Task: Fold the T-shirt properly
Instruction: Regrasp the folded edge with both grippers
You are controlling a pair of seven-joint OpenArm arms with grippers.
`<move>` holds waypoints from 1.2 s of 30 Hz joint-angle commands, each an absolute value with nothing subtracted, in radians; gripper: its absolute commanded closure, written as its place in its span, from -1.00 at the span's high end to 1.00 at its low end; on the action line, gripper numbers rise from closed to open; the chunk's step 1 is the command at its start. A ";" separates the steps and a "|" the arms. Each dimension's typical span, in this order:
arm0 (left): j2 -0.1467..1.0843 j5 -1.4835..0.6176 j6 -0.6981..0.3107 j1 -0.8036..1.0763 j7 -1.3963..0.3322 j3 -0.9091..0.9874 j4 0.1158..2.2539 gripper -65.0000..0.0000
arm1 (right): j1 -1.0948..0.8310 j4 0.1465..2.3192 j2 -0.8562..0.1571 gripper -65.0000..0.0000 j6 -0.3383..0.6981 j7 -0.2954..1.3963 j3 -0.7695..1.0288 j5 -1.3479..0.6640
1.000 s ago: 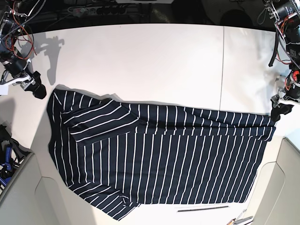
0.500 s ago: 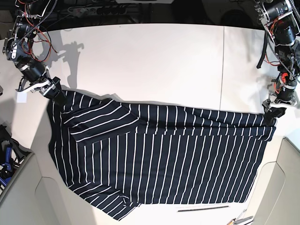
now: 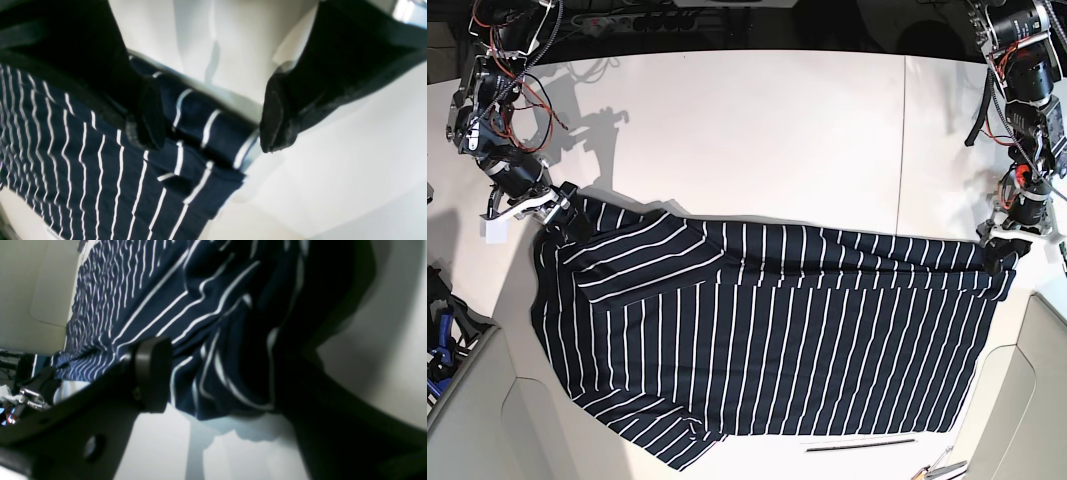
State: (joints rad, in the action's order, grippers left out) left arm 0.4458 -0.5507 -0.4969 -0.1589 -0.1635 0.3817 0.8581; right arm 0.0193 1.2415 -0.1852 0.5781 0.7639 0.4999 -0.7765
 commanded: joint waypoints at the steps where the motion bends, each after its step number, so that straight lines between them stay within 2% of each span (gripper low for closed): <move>1: 0.457 -0.549 -0.477 -0.181 -0.176 0.373 0.869 0.45 | 0.030 1.253 -0.196 0.25 0.574 0.763 0.498 -0.766; 11: 0.443 -0.520 -0.474 -0.216 -0.184 0.366 0.869 0.45 | 0.030 1.253 -0.196 0.25 0.572 0.764 0.496 -0.765; 13: 0.443 -0.503 -0.474 -0.215 -0.184 0.366 0.869 0.37 | 0.030 1.253 -0.196 0.22 0.572 0.764 0.496 -0.765; 15: 0.444 -0.503 -0.474 -0.216 -0.185 0.366 0.869 0.07 | 0.030 1.253 -0.196 -0.02 0.572 0.765 0.496 -0.765; 17: 0.444 -0.503 -0.475 -0.216 -0.193 0.366 0.869 -0.35 | 0.030 1.253 -0.196 -0.41 0.572 0.767 0.496 -0.766; 19: 0.443 -0.503 -0.475 -0.216 -0.195 0.366 0.869 -0.61 | 0.030 1.253 -0.196 -0.75 0.572 0.767 0.497 -0.767; 21: 0.445 -0.503 -0.475 -0.216 -0.195 0.366 0.869 -0.85 | 0.030 1.253 -0.196 -0.99 0.573 0.767 0.497 -0.767; 22: 0.447 -0.503 -0.476 -0.216 -0.196 0.366 0.869 -0.99 | 0.030 1.253 -0.196 -1.00 0.574 0.767 0.497 -0.767; 24: 0.451 -0.503 -0.497 -0.216 -0.200 0.366 0.870 -1.00 | 0.030 1.253 -0.197 -1.00 0.582 0.767 0.497 -0.767; 30: 0.477 -0.523 -0.643 -0.213 -0.207 0.367 0.890 -1.00 | 0.033 1.259 -0.205 -1.00 0.584 0.769 0.497 -0.767; 36: 0.499 -0.566 -0.649 -0.158 -0.253 0.391 0.963 -1.00 | 0.026 1.288 -0.236 -1.00 0.591 0.869 0.498 -0.776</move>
